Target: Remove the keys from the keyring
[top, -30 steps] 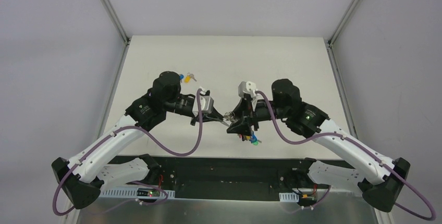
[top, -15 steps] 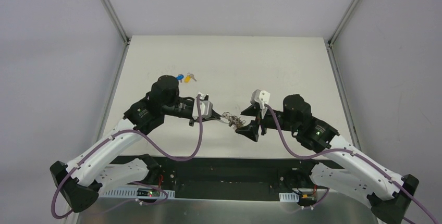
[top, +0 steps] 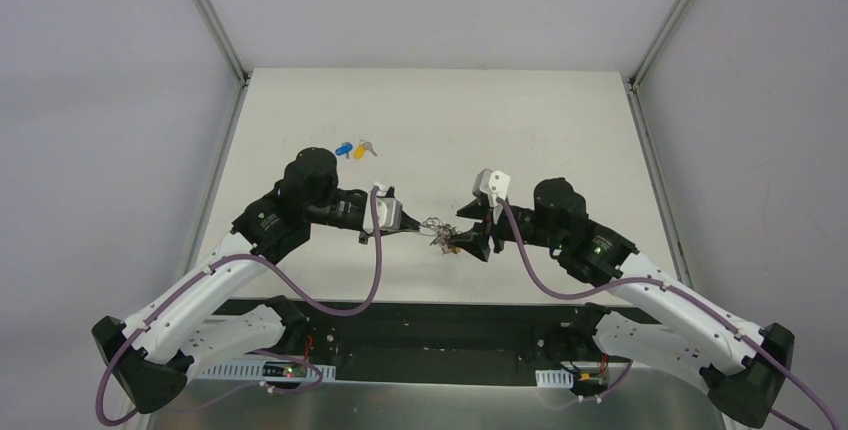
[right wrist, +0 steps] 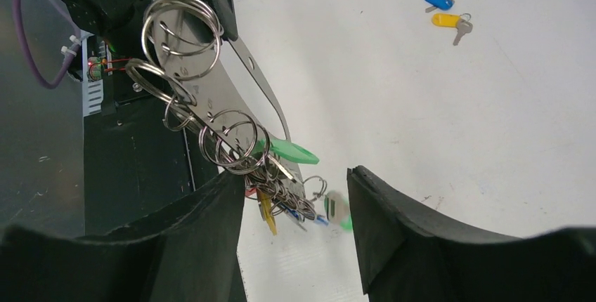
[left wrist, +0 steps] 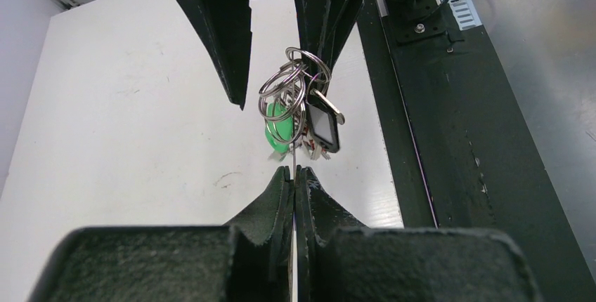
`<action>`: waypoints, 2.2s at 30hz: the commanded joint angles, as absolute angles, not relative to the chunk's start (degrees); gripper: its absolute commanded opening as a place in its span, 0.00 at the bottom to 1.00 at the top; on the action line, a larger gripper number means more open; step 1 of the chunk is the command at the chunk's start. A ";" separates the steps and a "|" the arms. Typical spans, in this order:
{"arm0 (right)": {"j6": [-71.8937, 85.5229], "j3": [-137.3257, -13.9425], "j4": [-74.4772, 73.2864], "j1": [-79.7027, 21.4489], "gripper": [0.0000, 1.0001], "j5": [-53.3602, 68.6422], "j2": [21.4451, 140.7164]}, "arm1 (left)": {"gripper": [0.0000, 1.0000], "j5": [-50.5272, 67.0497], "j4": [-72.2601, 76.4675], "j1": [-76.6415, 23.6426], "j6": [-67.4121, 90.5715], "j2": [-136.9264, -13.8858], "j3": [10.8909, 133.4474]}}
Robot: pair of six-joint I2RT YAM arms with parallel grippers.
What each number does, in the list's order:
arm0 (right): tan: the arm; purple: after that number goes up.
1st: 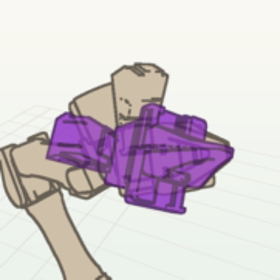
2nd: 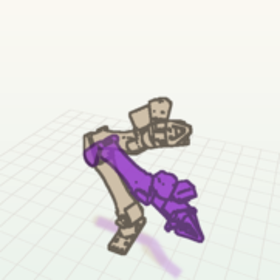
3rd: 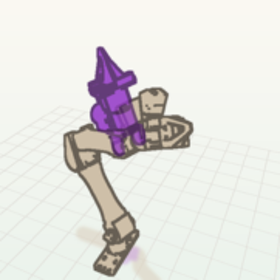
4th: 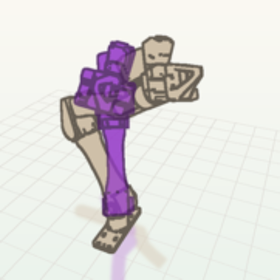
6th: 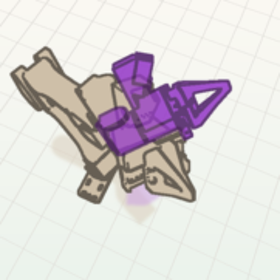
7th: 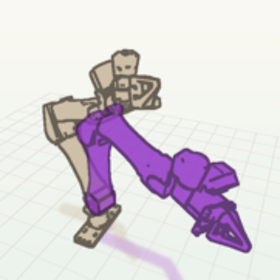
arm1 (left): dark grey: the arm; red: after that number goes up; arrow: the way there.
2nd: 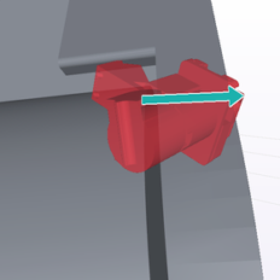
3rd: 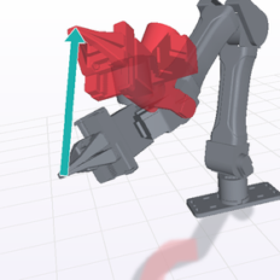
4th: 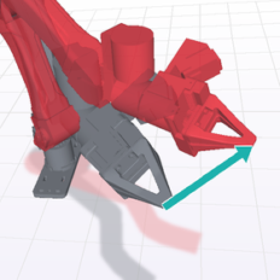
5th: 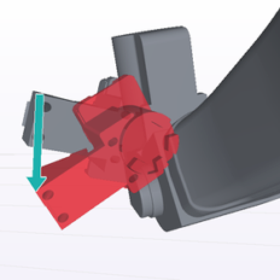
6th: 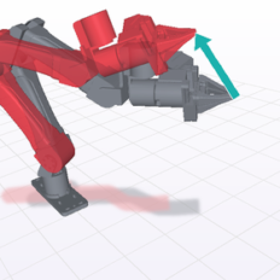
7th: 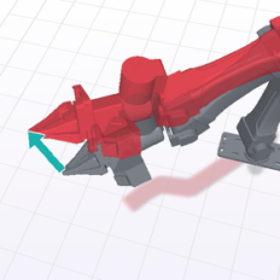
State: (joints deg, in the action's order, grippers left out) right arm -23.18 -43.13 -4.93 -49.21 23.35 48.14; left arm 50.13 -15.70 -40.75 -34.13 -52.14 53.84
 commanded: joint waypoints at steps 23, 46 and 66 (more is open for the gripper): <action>-21.68 -46.59 5.17 -49.99 0.58 30.50 51.13 | 0.00 52.40 -11.98 -40.87 -35.73 -51.19 54.06; -27.75 -49.35 1.51 -51.30 0.00 23.78 51.25 | 0.14 43.83 -4.14 -40.84 -25.99 -51.15 52.32; -78.56 -76.65 -12.74 -50.65 0.00 8.99 62.24 | 0.57 41.34 18.27 -40.91 2.68 -52.02 43.98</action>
